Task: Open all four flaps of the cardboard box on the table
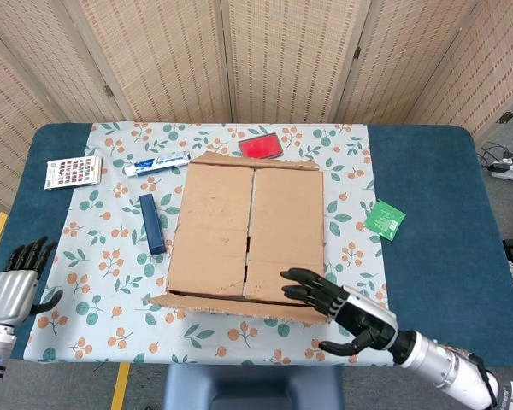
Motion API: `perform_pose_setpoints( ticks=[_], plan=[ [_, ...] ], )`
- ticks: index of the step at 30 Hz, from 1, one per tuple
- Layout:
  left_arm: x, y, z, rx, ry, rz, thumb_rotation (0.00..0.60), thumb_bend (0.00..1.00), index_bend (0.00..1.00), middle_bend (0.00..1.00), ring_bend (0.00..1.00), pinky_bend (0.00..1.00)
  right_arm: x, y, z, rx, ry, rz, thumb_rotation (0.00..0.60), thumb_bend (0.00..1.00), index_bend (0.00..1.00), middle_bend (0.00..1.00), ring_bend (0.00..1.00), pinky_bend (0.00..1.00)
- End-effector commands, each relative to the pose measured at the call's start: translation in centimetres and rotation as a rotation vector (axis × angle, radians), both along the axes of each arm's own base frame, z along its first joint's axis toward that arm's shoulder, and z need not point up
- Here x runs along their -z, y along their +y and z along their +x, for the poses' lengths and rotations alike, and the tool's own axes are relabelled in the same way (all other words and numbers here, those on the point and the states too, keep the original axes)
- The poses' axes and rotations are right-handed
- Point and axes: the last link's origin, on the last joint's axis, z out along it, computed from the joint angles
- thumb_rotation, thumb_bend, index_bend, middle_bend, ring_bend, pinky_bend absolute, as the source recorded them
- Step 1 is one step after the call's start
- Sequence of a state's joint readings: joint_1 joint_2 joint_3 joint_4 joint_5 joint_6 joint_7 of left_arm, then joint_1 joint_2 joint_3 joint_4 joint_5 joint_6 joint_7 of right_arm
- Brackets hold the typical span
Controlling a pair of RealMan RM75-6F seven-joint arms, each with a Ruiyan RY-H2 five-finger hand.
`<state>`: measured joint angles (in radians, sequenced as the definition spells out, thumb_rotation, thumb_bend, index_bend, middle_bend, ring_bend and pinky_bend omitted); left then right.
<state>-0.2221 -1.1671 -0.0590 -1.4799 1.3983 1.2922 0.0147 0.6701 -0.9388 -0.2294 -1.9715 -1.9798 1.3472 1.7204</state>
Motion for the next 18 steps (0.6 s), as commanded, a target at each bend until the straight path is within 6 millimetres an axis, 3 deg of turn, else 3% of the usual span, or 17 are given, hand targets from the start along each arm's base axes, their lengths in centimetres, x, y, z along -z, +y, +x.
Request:
perform_pose_setpoints(
  ticks=[1, 10, 18],
  plan=[
    [0.0, 0.0, 0.0, 0.001, 0.0, 0.0, 0.6, 0.34, 0.0, 0.0, 0.01, 0.0, -0.1, 0.7, 0.2, -0.014, 0.002, -0.007, 0.6, 0.35, 0.0, 0.0, 0.05, 0.04],
    [0.0, -0.1, 0.1, 0.008, 0.001, 0.0, 0.6, 0.34, 0.0, 0.0, 0.01, 0.0, -0.1, 1.6, -0.2, -0.014, 0.02, -0.015, 0.6, 0.35, 0.0, 0.0, 0.04, 0.04],
    [0.0, -0.1, 0.1, 0.006, -0.003, -0.008, 0.6, 0.34, 0.0, 0.0, 0.01, 0.0, -0.5, 0.0, -0.5, -0.02, 0.118, -0.168, 0.6, 0.35, 0.0, 0.0, 0.05, 0.01]
  ],
)
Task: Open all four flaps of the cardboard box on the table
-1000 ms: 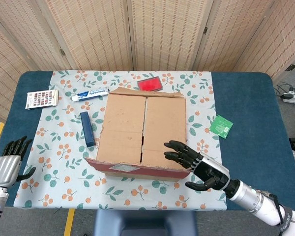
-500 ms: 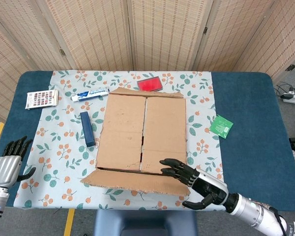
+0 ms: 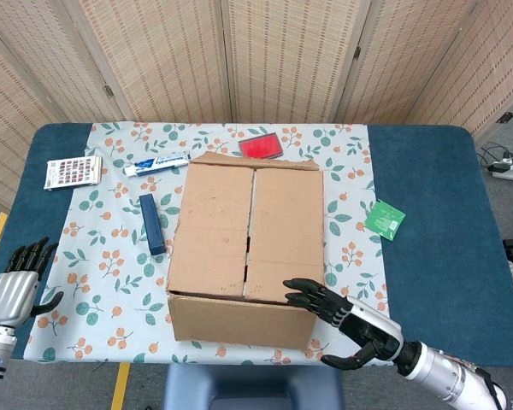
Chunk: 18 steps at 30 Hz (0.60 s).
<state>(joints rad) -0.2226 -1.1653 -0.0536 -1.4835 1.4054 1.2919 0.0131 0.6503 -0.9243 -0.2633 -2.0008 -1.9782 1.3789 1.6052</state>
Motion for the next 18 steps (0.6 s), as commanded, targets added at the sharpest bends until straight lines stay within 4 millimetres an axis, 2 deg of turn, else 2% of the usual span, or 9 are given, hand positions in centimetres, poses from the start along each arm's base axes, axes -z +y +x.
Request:
perform_pose_setpoints(
  ticks=[1, 8, 10, 15, 18],
  plan=[
    [-0.1, 0.0, 0.0, 0.003, -0.004, 0.002, 0.6, 0.34, 0.0, 0.0, 0.01, 0.0, 0.1, -1.2, -0.4, -0.011, 0.108, -0.137, 0.6, 0.35, 0.0, 0.0, 0.05, 0.0],
    [-0.2, -0.3, 0.0, 0.008, -0.012, -0.003, 0.6, 0.34, 0.0, 0.0, 0.01, 0.0, 0.2, -4.0, -3.1, -0.096, 0.486, -0.576, 0.6, 0.35, 0.0, 0.0, 0.05, 0.0],
    [-0.2, -0.3, 0.0, 0.006, -0.012, -0.001, 0.6, 0.34, 0.0, 0.0, 0.01, 0.0, 0.1, -4.3, -3.4, -0.098, 0.533, -0.643, 0.6, 0.35, 0.0, 0.0, 0.05, 0.0],
    [-0.2, -0.2, 0.0, 0.004, -0.015, -0.003, 0.6, 0.34, 0.0, 0.0, 0.01, 0.0, 0.0, -5.9, -2.9, -0.194, 0.645, -0.735, 0.6, 0.35, 0.01, 0.01, 0.07, 0.0],
    [-0.3, -0.1, -0.1, 0.001, -0.019, -0.005, 0.6, 0.34, 0.0, 0.0, 0.01, 0.0, -0.4, -7.3, -1.8, -0.3, 0.736, -0.821, 0.6, 0.35, 0.1, 0.07, 0.12, 0.0]
  ],
)
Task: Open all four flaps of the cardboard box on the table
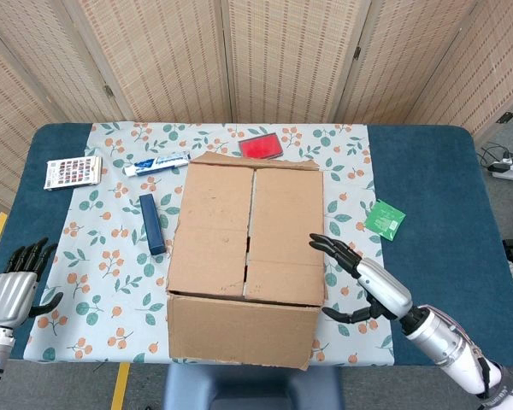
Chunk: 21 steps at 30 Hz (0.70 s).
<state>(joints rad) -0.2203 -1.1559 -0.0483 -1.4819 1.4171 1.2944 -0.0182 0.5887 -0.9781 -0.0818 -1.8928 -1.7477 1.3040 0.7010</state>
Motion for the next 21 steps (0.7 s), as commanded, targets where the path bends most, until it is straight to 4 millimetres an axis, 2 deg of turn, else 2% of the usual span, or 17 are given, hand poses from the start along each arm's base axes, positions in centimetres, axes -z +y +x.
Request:
perform_pose_setpoints(
  ticks=[1, 4, 7, 10, 12, 16, 21],
  plan=[
    [-0.1, 0.1, -0.1, -0.004, -0.002, 0.0, 0.6, 0.34, 0.0, 0.0, 0.01, 0.0, -0.5, -2.7, 1.1, -0.098, 0.18, -0.122, 0.6, 0.35, 0.13, 0.09, 0.13, 0.0],
    [-0.2, 0.1, -0.3, -0.009, -0.006, 0.003, 0.6, 0.34, 0.0, 0.0, 0.01, 0.0, -0.8, -4.2, 2.5, -0.155, 0.303, -0.179, 0.6, 0.38, 0.23, 0.12, 0.14, 0.0],
    [-0.3, 0.2, -0.3, -0.007, -0.014, 0.003, 0.6, 0.34, 0.0, 0.0, 0.01, 0.0, -0.7, -5.8, 4.1, -0.197, 0.396, -0.227, 0.596, 0.47, 0.28, 0.13, 0.14, 0.0],
    [-0.3, 0.2, -0.3, -0.003, -0.016, 0.002, 0.6, 0.33, 0.0, 0.0, 0.01, 0.0, -0.1, -6.8, 5.6, -0.223, 0.451, -0.246, 0.497, 0.52, 0.39, 0.19, 0.17, 0.01],
    [-0.3, 0.2, -0.3, -0.004, -0.018, 0.004, 0.6, 0.33, 0.0, 0.0, 0.01, 0.0, 0.3, -7.3, 6.5, -0.233, 0.462, -0.235, 0.459, 0.54, 0.45, 0.21, 0.18, 0.01],
    [-0.5, 0.3, -0.5, -0.01, -0.026, 0.005, 0.6, 0.32, 0.0, 0.0, 0.01, 0.0, 0.9, -8.2, 7.8, -0.264, 0.498, -0.253, 0.42, 0.58, 0.48, 0.21, 0.19, 0.01],
    [-0.7, 0.3, -0.5, -0.008, -0.036, 0.007, 0.6, 0.32, 0.0, 0.0, 0.01, 0.0, 2.0, -8.6, 8.8, -0.307, 0.554, -0.26, 0.365, 0.58, 0.5, 0.21, 0.18, 0.01]
  ],
)
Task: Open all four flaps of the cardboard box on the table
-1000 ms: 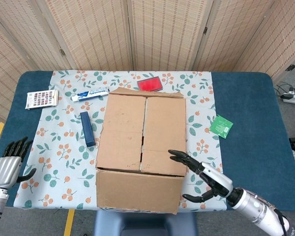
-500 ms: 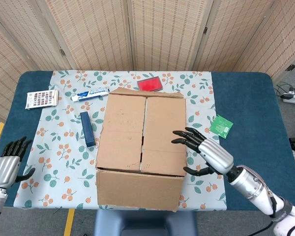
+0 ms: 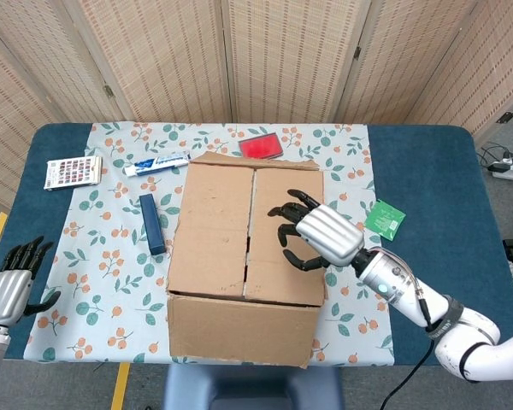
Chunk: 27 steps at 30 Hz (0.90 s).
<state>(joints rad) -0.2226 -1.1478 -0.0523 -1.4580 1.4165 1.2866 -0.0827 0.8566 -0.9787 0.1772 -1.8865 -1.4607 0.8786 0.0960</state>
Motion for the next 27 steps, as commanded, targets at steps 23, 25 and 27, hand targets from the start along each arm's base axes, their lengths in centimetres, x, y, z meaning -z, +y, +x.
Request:
perform_pose_setpoints(
  ticks=[23, 25, 27],
  plan=[
    [-1.1, -0.2, -0.3, 0.002, -0.04, 0.019, 0.6, 0.31, 0.0, 0.0, 0.01, 0.0, 6.8, -1.4, 3.9, -0.205, 0.26, -0.089, 0.314, 0.58, 0.46, 0.15, 0.13, 0.0],
    [-1.2, -0.2, -0.3, 0.003, -0.043, 0.021, 0.6, 0.31, 0.0, 0.0, 0.0, 0.0, 7.1, -1.5, 4.2, -0.209, 0.266, -0.085, 0.317, 0.58, 0.46, 0.14, 0.13, 0.0],
    [-1.2, -0.2, -0.3, 0.004, -0.046, 0.021, 0.6, 0.31, 0.0, 0.0, 0.0, 0.0, 7.3, -1.6, 4.5, -0.216, 0.27, -0.087, 0.318, 0.58, 0.46, 0.14, 0.12, 0.0]
  ],
)
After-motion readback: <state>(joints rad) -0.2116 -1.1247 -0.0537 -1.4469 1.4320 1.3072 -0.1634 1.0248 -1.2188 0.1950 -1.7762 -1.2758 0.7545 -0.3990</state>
